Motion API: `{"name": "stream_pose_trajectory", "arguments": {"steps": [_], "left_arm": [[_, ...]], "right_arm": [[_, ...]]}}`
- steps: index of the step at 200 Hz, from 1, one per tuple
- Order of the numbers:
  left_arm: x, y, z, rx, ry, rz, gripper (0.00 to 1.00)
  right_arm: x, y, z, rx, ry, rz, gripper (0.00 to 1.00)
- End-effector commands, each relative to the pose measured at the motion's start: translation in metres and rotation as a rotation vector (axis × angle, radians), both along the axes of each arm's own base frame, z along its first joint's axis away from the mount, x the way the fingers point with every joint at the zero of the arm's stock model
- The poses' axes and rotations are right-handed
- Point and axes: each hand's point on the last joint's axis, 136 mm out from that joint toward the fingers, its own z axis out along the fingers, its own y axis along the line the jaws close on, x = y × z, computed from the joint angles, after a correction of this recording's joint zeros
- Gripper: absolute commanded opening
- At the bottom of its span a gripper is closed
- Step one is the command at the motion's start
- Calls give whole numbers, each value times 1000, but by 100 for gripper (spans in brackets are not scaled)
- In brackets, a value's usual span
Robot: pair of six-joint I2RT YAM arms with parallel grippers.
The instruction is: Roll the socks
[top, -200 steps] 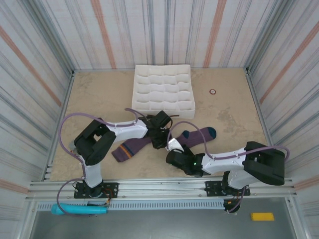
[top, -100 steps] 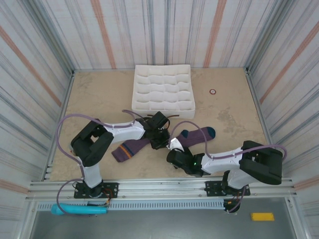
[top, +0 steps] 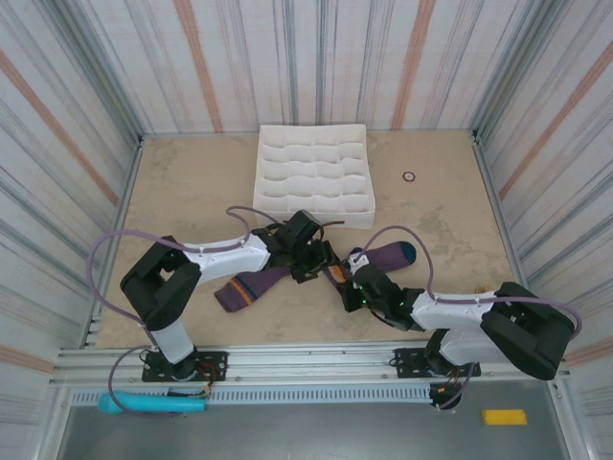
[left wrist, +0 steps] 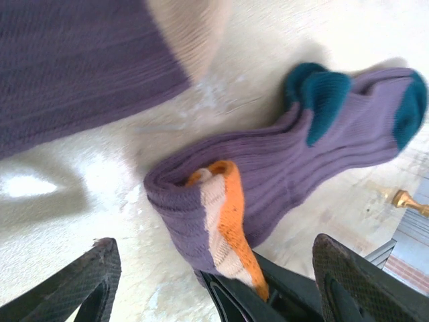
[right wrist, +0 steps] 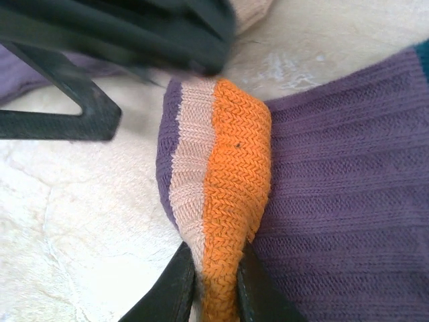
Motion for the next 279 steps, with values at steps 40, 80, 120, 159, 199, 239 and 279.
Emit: {"name": "stream_pose_trajectory", "arguments": {"steps": [40, 80, 120, 159, 199, 239, 279], "left_arm": [[7, -1, 21, 7, -190, 3, 74], [-1, -9, 8, 16, -169, -15, 70], [-8, -15, -5, 53, -162, -32, 62], [-11, -21, -19, 85, -152, -49, 55], [-8, -27, -24, 82, -166, -56, 52], [-2, -40, -23, 70, -220, -83, 50], [2, -48, -31, 73, -229, -90, 49]], "right_arm": [[-30, -18, -26, 183, 349, -41, 0], [-26, -35, -22, 311, 446, -147, 0], [-22, -46, -22, 409, 559, -238, 0], [-18, -53, -29, 498, 667, -311, 0], [-17, -60, -34, 517, 731, -356, 0], [-16, -70, -43, 523, 810, -455, 0], [-14, -75, -46, 556, 844, -493, 0]]}}
